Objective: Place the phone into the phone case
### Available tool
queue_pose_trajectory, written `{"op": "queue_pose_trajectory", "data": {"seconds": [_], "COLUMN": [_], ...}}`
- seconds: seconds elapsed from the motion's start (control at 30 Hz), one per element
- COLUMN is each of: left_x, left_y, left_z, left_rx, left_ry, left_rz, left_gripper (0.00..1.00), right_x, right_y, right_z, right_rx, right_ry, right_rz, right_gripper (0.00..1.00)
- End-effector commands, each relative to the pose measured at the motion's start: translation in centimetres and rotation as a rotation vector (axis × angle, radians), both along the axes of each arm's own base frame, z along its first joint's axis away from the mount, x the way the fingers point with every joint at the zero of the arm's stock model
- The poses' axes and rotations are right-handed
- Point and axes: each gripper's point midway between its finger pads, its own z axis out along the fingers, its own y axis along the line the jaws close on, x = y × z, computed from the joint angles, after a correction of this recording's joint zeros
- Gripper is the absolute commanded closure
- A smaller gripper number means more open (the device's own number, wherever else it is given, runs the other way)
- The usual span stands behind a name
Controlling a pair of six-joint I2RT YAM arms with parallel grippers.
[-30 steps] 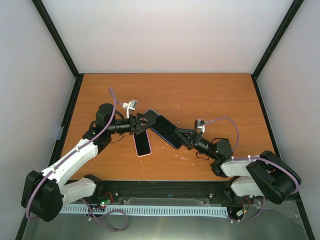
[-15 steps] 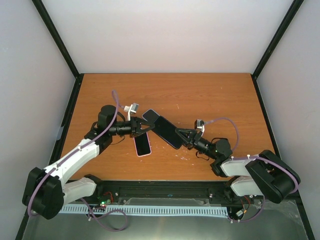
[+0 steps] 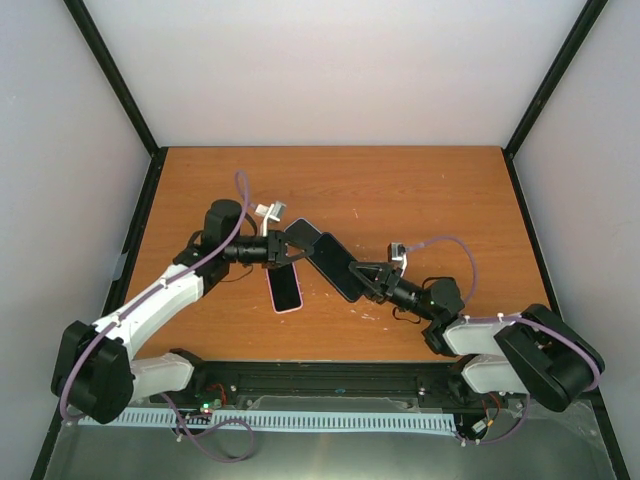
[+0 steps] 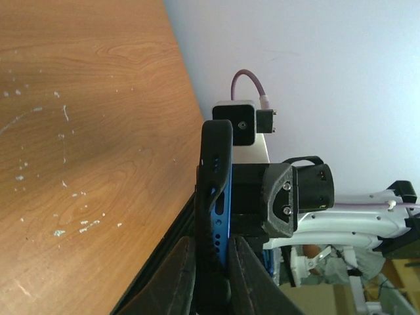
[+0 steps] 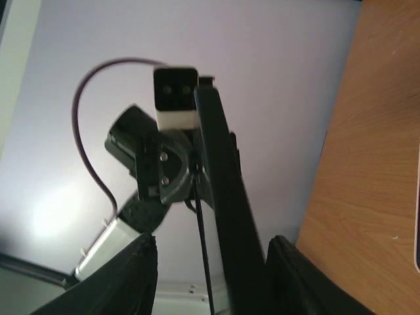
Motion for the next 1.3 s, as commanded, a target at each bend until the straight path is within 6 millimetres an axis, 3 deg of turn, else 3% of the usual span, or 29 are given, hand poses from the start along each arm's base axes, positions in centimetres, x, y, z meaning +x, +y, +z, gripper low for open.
{"op": "queue_pose_trajectory", "data": {"seconds": [0.0, 0.23, 0.37, 0.47, 0.77, 1.07, 1.27], "left_x": [-0.5, -2.0, -2.5, -3.2, -4.6, -4.8, -4.9], "left_y": [-0.6, -0.6, -0.6, -0.6, -0.6, -0.5, -0.5], "left_z": [4.8, 6.6, 6.3, 6.2, 6.3, 5.6, 5.1], "left_rx": [-0.048, -0.054, -0.045, -0.068, -0.114, -0.112, -0.114], "left_ry": [-0.221, -0.318, -0.316, -0.324, -0.351, -0.333, -0.325], "left_rz": [-0.115, -0.215, -0.245, -0.29, -0.376, -0.39, -0.393], "left_gripper": [1.0, 1.0, 1.0, 0.99, 1.0, 1.0, 1.0], "right_x": [-1.3, -1.5, -1.3, -1.7, -2.0, -2.4, -1.9], "right_y": [0.2, -1.0, -2.0, -2.6, -0.4, 2.0, 2.8], "right_z": [0.9, 1.4, 3.0, 4.5, 6.1, 8.3, 8.2], "right_rx": [-0.042, -0.18, -0.359, -0.448, -0.595, -0.513, -0.508], "right_ry": [-0.117, -0.254, -0.358, -0.428, -0.478, -0.52, -0.498], "right_rz": [0.044, -0.008, -0.074, -0.086, 0.126, 0.279, 0.304], "right_gripper": [0.51, 0.34, 0.17, 0.13, 0.23, 0.43, 0.45]}}
